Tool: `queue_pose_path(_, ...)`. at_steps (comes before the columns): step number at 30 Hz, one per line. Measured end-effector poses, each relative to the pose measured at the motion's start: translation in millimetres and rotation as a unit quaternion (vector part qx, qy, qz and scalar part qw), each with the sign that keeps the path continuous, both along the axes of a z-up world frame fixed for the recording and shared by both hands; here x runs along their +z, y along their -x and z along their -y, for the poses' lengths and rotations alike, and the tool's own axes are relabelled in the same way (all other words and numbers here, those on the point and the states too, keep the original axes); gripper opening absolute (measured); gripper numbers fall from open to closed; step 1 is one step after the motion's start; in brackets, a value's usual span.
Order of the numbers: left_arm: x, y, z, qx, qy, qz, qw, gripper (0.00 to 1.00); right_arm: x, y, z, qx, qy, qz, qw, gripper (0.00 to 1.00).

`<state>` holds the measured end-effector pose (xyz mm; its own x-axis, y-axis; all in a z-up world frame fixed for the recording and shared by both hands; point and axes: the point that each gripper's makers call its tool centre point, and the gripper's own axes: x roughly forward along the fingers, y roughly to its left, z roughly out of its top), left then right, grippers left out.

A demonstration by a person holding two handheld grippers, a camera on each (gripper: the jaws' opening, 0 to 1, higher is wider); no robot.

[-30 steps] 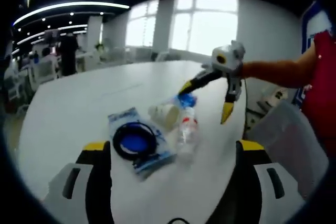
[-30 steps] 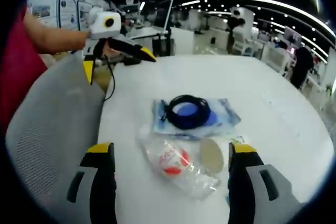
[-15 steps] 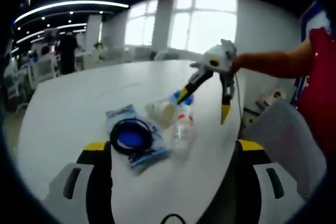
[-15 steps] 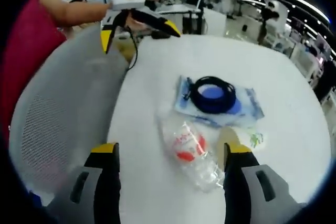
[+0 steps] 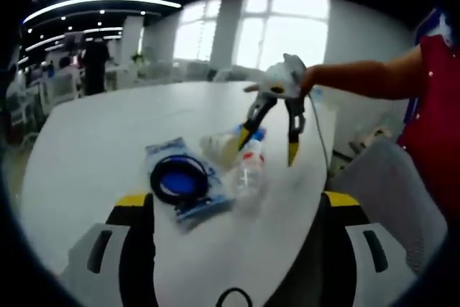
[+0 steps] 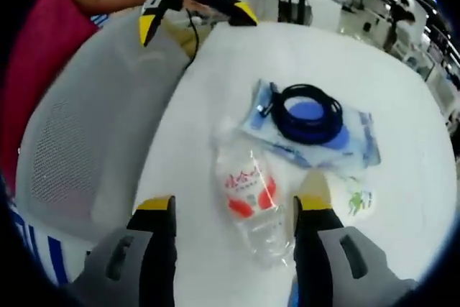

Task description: Arrange the tabletop items into an orderly group along one side of the table until the central work area is clear of visible clutter.

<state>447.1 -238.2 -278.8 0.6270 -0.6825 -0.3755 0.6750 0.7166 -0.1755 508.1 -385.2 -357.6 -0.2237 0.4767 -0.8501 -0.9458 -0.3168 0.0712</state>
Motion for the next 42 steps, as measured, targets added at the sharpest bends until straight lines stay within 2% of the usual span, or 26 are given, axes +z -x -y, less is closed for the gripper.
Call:
queue_pose_path(4,1.2,0.0,-1,0.004,0.004,-0.001,1.0000,0.92,-9.7,-4,2,0.011,0.016,-0.002,0.9998,0.60)
queue_pose_path(9,0.8,0.5,-3,0.007,0.006,-0.003,0.9999,0.92,-12.3,-8,1,0.027,0.018,0.000,0.9995,0.54)
queue_pose_path(19,-3.3,2.2,-3,0.010,0.009,-0.009,0.9999,0.91,-23.9,-15,1,0.096,0.056,0.048,0.9926,0.43)
queue_pose_path(22,-3.3,2.4,-3,0.011,0.010,-0.009,0.9998,0.90,-28.9,-15,-1,0.109,0.067,0.054,0.9904,0.43)
queue_pose_path(28,-4.0,3.0,-6,0.015,0.011,-0.010,0.9998,0.90,-36.8,-13,-6,0.110,0.068,0.050,0.9903,0.42)
queue_pose_path(36,-5.3,3.1,-7,0.017,0.010,-0.013,0.9997,0.89,-38.0,-7,-15,0.118,0.064,0.047,0.9898,0.43)
queue_pose_path(42,-4.8,4.5,-8,0.019,0.012,-0.012,0.9997,0.88,-46.3,-4,-19,0.118,0.073,0.046,0.9893,0.46)
